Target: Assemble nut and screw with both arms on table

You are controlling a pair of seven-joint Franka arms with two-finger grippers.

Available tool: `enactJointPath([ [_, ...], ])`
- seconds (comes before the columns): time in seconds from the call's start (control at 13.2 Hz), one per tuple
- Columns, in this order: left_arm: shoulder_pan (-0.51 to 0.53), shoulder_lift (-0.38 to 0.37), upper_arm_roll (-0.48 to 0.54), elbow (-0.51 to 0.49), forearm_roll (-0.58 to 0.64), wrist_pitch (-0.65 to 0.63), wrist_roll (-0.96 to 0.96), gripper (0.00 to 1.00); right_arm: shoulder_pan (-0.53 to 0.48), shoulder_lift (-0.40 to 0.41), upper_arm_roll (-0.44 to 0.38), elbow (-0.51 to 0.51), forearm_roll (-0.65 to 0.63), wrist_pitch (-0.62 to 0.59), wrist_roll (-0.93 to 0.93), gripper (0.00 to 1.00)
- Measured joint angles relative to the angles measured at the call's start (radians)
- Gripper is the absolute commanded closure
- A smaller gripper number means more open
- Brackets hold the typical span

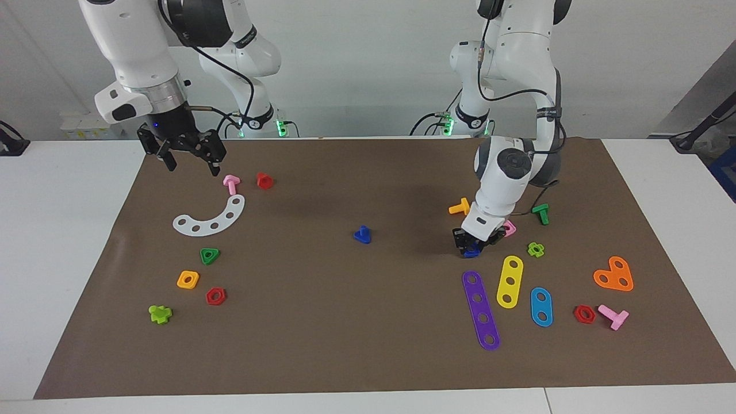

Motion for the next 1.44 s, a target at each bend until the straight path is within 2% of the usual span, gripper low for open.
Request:
enactJointPath([
  [0.3, -0.143, 0.017, -0.004, 0.115, -0.098, -0.057, -0.064, 0.96, 0.001, -0.007, 0.002, 0.005, 0.0, -0.05, -0.048, 0.0],
  [0.53, -0.285, 0.049, -0.006, 0.208, -0.102, -0.088, -0.225, 0.96, 0.001, -0.007, 0.004, 0.011, 0.0, -0.053, -0.058, 0.0],
  [0.76, -0.387, 0.092, -0.006, 0.242, -0.114, -0.089, -0.302, 0.96, 0.001, -0.007, 0.004, 0.011, 0.0, -0.054, -0.058, 0.0],
  [1.44, -0.426, 0.13, 0.0, 0.226, -0.128, -0.081, -0.304, 0.96, 0.001, -0.007, 0.004, -0.001, 0.0, -0.062, -0.058, 0.0],
])
